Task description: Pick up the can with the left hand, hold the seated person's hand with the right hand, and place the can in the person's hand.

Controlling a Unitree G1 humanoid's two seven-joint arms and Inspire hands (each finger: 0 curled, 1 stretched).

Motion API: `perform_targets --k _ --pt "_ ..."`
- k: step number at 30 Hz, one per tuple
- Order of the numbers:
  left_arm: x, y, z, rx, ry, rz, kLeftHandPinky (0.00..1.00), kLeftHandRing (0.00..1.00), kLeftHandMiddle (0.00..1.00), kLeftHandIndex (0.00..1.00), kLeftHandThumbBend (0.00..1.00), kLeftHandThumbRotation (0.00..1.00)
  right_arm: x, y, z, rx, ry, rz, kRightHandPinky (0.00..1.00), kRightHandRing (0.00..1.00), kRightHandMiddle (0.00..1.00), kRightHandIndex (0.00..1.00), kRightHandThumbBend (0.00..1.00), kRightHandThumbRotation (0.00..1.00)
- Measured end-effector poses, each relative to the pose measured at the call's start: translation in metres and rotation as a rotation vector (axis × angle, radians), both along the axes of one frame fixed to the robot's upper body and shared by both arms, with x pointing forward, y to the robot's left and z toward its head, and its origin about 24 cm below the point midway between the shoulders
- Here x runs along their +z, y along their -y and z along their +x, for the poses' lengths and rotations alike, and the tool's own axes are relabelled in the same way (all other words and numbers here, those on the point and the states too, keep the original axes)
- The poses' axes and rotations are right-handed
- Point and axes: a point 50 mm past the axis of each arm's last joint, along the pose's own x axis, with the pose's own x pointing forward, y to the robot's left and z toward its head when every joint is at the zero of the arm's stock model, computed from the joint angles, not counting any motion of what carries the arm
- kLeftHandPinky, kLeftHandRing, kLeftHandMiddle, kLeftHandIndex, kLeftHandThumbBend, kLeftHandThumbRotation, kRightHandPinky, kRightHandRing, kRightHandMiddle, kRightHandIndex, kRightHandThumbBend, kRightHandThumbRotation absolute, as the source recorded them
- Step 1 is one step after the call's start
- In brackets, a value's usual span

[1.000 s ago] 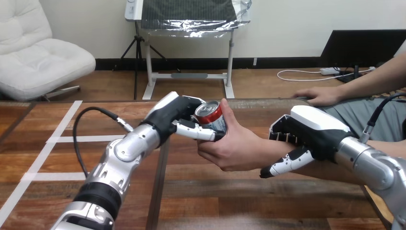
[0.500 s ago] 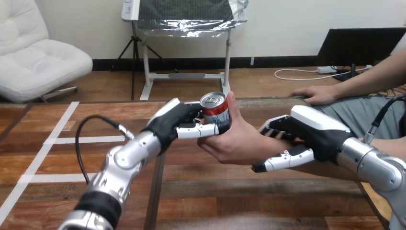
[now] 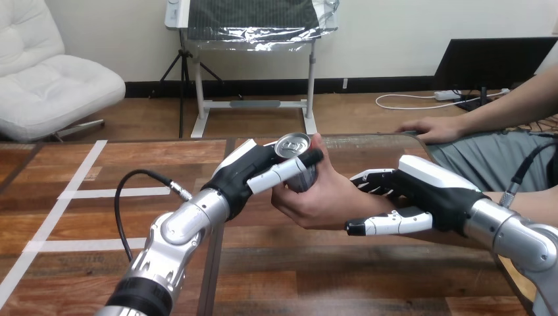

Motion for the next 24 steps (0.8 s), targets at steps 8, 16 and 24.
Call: perform_targets --k 8,16,24 --pt "-0.001 -0.001 -0.003 0.002 0.013 -0.021 0.81 0.85 0.84 0.85 0.96 1.0 -0.001 0.001 -0.003 -0.003 -0.008 0.026 0.7 0.78 0.79 0.82 1.0 0.85" --pt "-0.005 -0.004 -0.007 0.019 0.016 -0.025 0.83 0.85 0.84 0.85 0.95 1.0 -0.002 0.003 -0.006 -0.011 -0.001 0.05 0.68 0.76 0.78 0.82 1.0 0.84" --pt "-0.011 -0.01 -0.014 0.063 0.014 -0.04 0.81 0.82 0.82 0.84 0.89 1.0 -0.003 0.005 -0.01 -0.029 0.024 0.081 0.65 0.75 0.79 0.83 1.0 0.85"
